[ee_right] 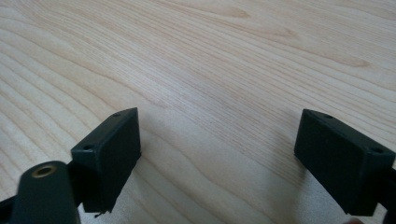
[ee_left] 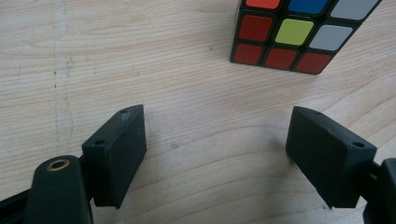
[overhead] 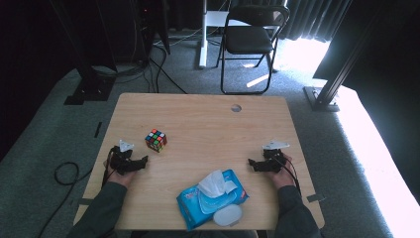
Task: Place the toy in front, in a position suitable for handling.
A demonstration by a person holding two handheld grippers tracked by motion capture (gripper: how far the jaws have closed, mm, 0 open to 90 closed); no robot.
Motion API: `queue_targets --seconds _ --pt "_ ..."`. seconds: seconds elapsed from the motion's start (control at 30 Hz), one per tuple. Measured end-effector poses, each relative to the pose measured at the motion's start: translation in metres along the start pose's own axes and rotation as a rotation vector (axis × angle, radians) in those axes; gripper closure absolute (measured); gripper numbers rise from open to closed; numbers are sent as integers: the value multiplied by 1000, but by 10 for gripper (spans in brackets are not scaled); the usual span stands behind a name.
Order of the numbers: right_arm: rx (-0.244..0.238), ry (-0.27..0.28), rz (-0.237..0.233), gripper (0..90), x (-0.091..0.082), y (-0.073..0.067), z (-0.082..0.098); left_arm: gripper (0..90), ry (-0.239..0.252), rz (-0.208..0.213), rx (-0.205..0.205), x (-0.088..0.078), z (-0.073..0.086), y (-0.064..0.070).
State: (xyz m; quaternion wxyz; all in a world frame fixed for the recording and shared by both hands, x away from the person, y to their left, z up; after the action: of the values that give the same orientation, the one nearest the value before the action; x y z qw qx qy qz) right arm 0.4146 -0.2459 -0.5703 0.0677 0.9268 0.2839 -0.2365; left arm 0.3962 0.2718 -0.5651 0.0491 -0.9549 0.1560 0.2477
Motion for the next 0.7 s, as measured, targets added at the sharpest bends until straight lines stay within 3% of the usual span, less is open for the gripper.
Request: queue_targets --seconds 0.23,0.47,0.7 --pt "0 -1 0 144 0 0 0 205 -2 -22 -13 -1 0 2" --pt "-1 0 1 139 0 0 0 262 -31 -3 -4 -5 -1 4" --pt "0 -3 4 129 0 0 0 262 -37 4 8 -5 -2 4"
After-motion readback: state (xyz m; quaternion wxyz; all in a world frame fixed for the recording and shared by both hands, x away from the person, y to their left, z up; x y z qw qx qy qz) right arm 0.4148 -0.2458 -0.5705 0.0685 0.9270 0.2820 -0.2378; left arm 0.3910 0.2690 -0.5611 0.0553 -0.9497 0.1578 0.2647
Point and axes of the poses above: each handheld gripper's, and its own axes: x roughly forward along the jaws, z roughly out of its underside, y roughly to its right, the point moved 3 cm from there along x, roughly forward along the jaws, and after that the axes turned 15 degrees about y, right-handed, at the moved point
